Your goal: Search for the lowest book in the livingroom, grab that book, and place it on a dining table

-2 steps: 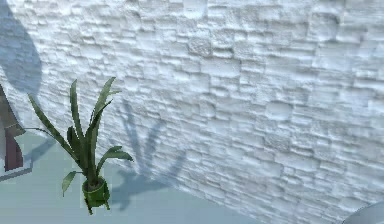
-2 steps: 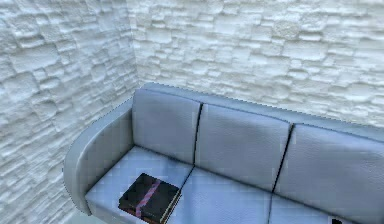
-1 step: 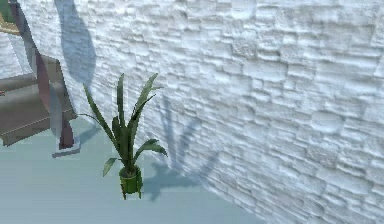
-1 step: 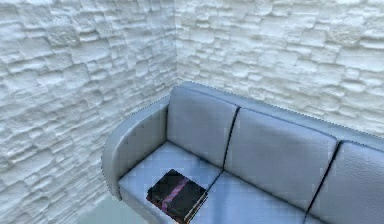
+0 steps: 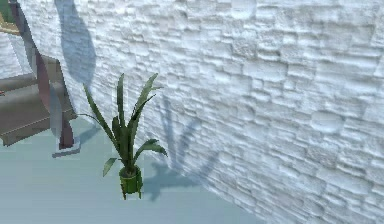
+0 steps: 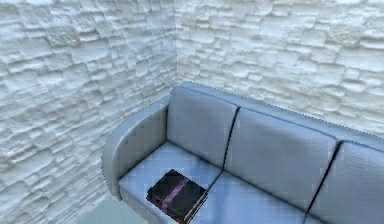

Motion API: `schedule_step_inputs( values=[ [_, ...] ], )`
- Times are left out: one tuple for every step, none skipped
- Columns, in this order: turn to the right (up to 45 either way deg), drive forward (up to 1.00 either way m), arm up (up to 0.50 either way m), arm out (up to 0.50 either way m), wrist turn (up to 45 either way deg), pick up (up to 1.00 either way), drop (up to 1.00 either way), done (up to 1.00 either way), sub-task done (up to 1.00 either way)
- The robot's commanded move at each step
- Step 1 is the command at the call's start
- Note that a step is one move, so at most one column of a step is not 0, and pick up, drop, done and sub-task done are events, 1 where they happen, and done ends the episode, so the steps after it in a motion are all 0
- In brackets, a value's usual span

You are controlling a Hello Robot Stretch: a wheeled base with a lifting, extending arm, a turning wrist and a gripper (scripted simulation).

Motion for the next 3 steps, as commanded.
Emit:
schedule_step_inputs(
  values=[
    [0.0, 0.00, 0.00, 0.30, 0.0, 0.00, 0.00, 0.00, 0.00],
    [0.0, 0.00, 0.00, 0.00, 45.0, 0.00, 0.00, 0.00, 0.00],
    [0.0, 0.00, 0.00, 0.00, 45.0, 0.00, 0.00, 0.00, 0.00]
  ],
)
